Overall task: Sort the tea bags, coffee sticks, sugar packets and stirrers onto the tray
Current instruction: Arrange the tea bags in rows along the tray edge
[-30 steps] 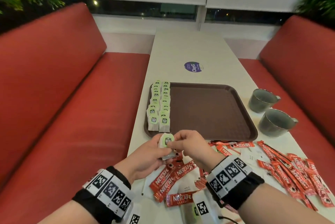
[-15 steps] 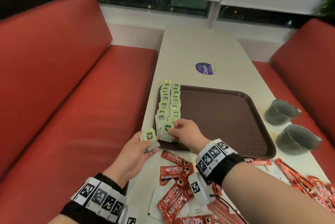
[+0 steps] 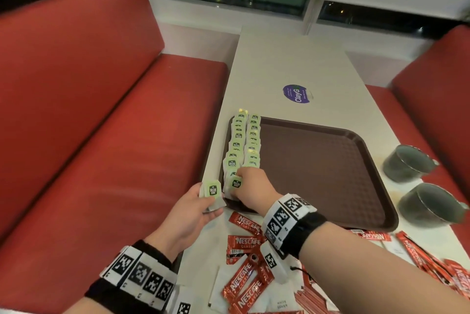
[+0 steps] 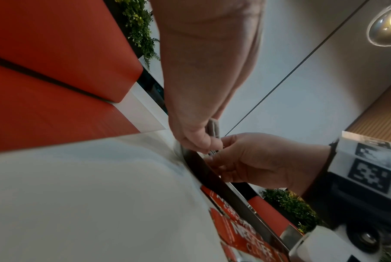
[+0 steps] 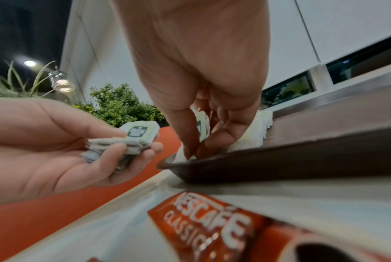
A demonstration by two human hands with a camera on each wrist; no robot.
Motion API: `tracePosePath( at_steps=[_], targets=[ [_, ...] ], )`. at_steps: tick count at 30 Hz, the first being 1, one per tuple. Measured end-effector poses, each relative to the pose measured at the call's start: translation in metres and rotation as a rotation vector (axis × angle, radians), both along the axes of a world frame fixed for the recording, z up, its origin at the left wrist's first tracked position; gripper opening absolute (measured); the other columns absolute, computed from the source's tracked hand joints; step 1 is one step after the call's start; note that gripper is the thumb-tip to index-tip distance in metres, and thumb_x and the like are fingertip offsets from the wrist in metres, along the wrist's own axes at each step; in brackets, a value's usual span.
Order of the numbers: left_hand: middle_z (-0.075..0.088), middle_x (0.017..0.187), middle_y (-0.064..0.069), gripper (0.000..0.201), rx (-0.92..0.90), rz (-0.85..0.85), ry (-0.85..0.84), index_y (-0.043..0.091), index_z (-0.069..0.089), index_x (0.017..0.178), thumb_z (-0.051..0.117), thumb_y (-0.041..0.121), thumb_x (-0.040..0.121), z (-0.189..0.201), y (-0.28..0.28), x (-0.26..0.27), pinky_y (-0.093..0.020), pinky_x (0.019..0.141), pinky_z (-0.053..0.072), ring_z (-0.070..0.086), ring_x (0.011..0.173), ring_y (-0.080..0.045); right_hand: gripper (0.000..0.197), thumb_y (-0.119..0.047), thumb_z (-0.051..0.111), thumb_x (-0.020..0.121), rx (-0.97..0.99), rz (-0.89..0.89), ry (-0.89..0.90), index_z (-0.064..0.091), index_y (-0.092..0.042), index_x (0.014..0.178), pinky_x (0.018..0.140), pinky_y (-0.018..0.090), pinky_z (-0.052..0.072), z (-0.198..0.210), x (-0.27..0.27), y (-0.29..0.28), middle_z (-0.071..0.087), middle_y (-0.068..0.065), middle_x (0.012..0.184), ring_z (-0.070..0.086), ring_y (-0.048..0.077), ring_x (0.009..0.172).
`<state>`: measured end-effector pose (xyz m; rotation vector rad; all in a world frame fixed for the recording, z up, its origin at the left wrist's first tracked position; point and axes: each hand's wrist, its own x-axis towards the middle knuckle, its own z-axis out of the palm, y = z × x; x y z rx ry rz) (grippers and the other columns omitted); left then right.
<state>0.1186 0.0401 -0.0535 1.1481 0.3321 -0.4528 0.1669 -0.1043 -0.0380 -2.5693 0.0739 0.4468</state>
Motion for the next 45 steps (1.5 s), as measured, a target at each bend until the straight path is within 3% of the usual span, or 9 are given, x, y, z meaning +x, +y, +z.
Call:
tracePosePath(
  at_steps=[5, 9, 18, 25, 28, 31, 34, 38, 45],
  targets=[
    [0.061, 0.113, -0.012, 0.029, 0.022, -0.024, 0.019, 0.017, 0.055, 0.106, 0.039, -0.006, 0.096, -0.001, 0.001, 0.003, -0.030, 0.077, 0.052, 0.059, 0.100, -0.023, 0.027, -0.006, 0.055, 0.087, -0.056, 0.066, 0.009, 0.057, -0.009, 0.114, 0.071, 0.025, 0.042, 0.003, 0.003, 0.006, 0.061, 0.010, 0.111, 0.059, 0.027, 0.097],
    [0.058, 0.118, -0.016, 0.032, 0.040, -0.038, 0.033, 0.009, 0.052, 0.120, 0.040, -0.007, 0.095, -0.004, 0.001, 0.004, -0.028, 0.072, 0.053, 0.058, 0.100, -0.024, 0.014, -0.001, 0.049, 0.086, -0.072, 0.051, 0.004, 0.051, -0.013, 0.093, 0.068, 0.028, 0.043, 0.004, 0.005, 0.006, 0.054, 0.008, 0.094, 0.054, 0.025, 0.083],
    [0.054, 0.125, -0.020, 0.031, 0.012, -0.029, 0.049, 0.008, 0.049, 0.122, 0.041, -0.005, 0.096, -0.001, -0.002, 0.004, -0.030, 0.074, 0.053, 0.056, 0.109, -0.029, 0.023, -0.004, 0.055, 0.088, -0.051, 0.023, -0.017, 0.053, -0.009, 0.110, 0.074, 0.030, 0.048, 0.010, 0.003, 0.002, 0.056, 0.009, 0.103, 0.054, 0.023, 0.087],
    [0.057, 0.124, -0.017, 0.035, -0.051, -0.024, 0.025, 0.007, 0.046, 0.128, 0.041, -0.005, 0.096, 0.005, -0.004, 0.004, -0.033, 0.080, 0.054, 0.058, 0.109, -0.028, 0.024, -0.027, 0.061, 0.089, 0.120, -0.060, -0.120, 0.059, -0.015, 0.109, 0.072, 0.026, 0.045, 0.024, -0.004, -0.013, 0.061, 0.001, 0.101, 0.058, 0.017, 0.092],
    [0.062, 0.118, -0.015, 0.031, -0.052, -0.050, -0.003, 0.008, 0.050, 0.122, 0.042, -0.005, 0.095, 0.010, -0.010, 0.005, -0.032, 0.081, 0.055, 0.062, 0.105, -0.026, 0.025, -0.035, 0.070, 0.082, 0.291, 0.000, -0.026, 0.065, -0.014, 0.094, 0.063, 0.021, 0.042, 0.027, -0.014, -0.017, 0.062, -0.004, 0.082, 0.055, 0.009, 0.075],
    [0.065, 0.114, -0.009, 0.030, -0.038, -0.082, -0.029, 0.011, 0.052, 0.118, 0.044, -0.006, 0.094, 0.015, -0.018, 0.005, -0.030, 0.078, 0.056, 0.065, 0.101, -0.023, 0.014, -0.022, 0.073, 0.079, 0.287, 0.059, -0.014, 0.062, -0.013, 0.081, 0.058, 0.020, 0.038, 0.025, -0.021, -0.021, 0.053, -0.007, 0.069, 0.046, 0.007, 0.063],
    [0.065, 0.111, -0.008, 0.026, -0.028, -0.090, -0.029, 0.012, 0.053, 0.114, 0.045, -0.004, 0.095, 0.018, -0.024, 0.005, -0.030, 0.078, 0.056, 0.064, 0.100, -0.023, 0.015, -0.012, 0.072, 0.080, 0.411, -0.062, -0.008, 0.059, -0.015, 0.071, 0.059, 0.021, 0.041, 0.021, -0.022, -0.031, 0.054, -0.005, 0.064, 0.047, 0.009, 0.060],
    [0.064, 0.111, -0.018, 0.022, -0.006, -0.039, 0.009, 0.012, 0.050, 0.114, 0.038, 0.002, 0.099, 0.017, -0.023, 0.006, -0.034, 0.080, 0.055, 0.065, 0.100, -0.028, 0.020, -0.009, 0.073, 0.079, 0.519, -0.280, -0.033, 0.059, -0.016, 0.066, 0.064, 0.036, 0.051, 0.012, -0.019, -0.050, 0.060, -0.002, 0.059, 0.055, 0.014, 0.059],
    [0.062, 0.115, -0.020, 0.023, 0.014, -0.002, 0.023, 0.010, 0.048, 0.119, 0.035, 0.003, 0.101, 0.016, -0.018, 0.006, -0.036, 0.079, 0.054, 0.063, 0.103, -0.028, 0.023, -0.010, 0.070, 0.083, 0.377, -0.260, 0.101, 0.054, -0.015, 0.067, 0.062, 0.029, 0.049, -0.001, -0.018, -0.058, 0.061, 0.000, 0.062, 0.057, 0.017, 0.066]
  ],
)
